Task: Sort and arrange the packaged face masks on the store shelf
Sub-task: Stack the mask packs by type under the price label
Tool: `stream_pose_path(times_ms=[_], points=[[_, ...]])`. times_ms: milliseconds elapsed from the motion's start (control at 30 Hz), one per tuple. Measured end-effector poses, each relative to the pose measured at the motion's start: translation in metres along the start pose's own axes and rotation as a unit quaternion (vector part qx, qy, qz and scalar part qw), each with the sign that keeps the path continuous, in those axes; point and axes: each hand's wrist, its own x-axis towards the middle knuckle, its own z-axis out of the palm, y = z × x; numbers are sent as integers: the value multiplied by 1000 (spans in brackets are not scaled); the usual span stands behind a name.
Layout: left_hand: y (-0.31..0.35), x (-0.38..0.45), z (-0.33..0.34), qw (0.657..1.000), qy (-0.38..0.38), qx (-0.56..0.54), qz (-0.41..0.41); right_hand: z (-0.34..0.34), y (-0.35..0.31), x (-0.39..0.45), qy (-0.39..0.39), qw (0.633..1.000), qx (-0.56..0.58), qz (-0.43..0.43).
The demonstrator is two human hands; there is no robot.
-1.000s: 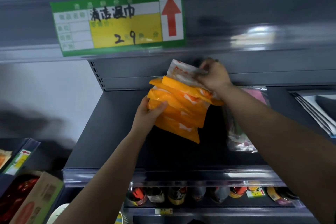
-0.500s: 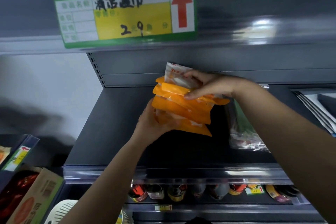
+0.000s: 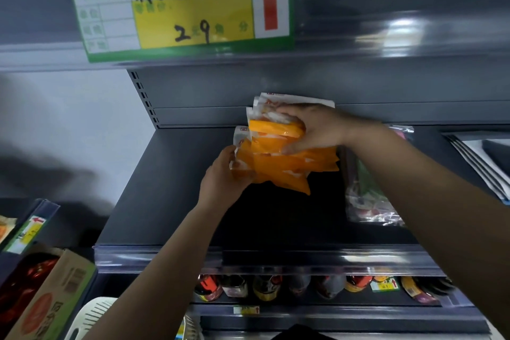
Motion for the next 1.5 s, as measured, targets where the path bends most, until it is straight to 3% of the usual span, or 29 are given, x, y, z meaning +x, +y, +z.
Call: stream_pose_path(times_ms=[100, 167, 233, 300, 333, 467, 567, 667, 800, 933, 1133, 1267, 1300, 1400, 1500], points=[[-2, 0, 4, 1000, -10, 2, 3, 3, 9, 0, 58, 998, -2, -27], [0, 0, 2, 999, -26, -27, -15, 3, 15, -2, 55, 997, 15, -44], [2, 4, -3, 996, -40, -75, -25, -1, 20, -5, 43, 992, 116, -15], [2, 9, -8, 986, -54, -154, -43, -6, 25, -6, 104, 956, 267, 55], [3, 11, -11, 978, -59, -191, -57, -8, 29, -4, 130, 944, 287, 101], [10, 25, -13, 962, -90, -226, -124, 1, 45, 1, 65, 961, 183, 196], [20, 35, -11, 962, -113, -206, -142, 5, 44, 8, 69, 946, 245, 202], [34, 47, -13, 966, -120, -185, -136, 4, 36, 11, 10, 927, 298, 229], [49, 65, -15, 960, -151, -124, -201, 12, 48, 21, -43, 885, 378, 268], [45, 73, -23, 942, -180, -152, -239, 9, 36, 19, -63, 857, 431, 276], [43, 73, -33, 937, -204, -176, -222, 8, 38, 22, -64, 809, 501, 300], [48, 79, -34, 885, -208, -382, -167, 1, 13, 27, -78, 805, 507, 297], [46, 79, -36, 882, -205, -392, -162, -1, 10, 29, -71, 810, 497, 304], [33, 73, -40, 903, -217, -320, -186, 1, 13, 26, -60, 804, 490, 331], [26, 70, -40, 900, -213, -319, -206, 12, 21, 20, -38, 794, 497, 347]])
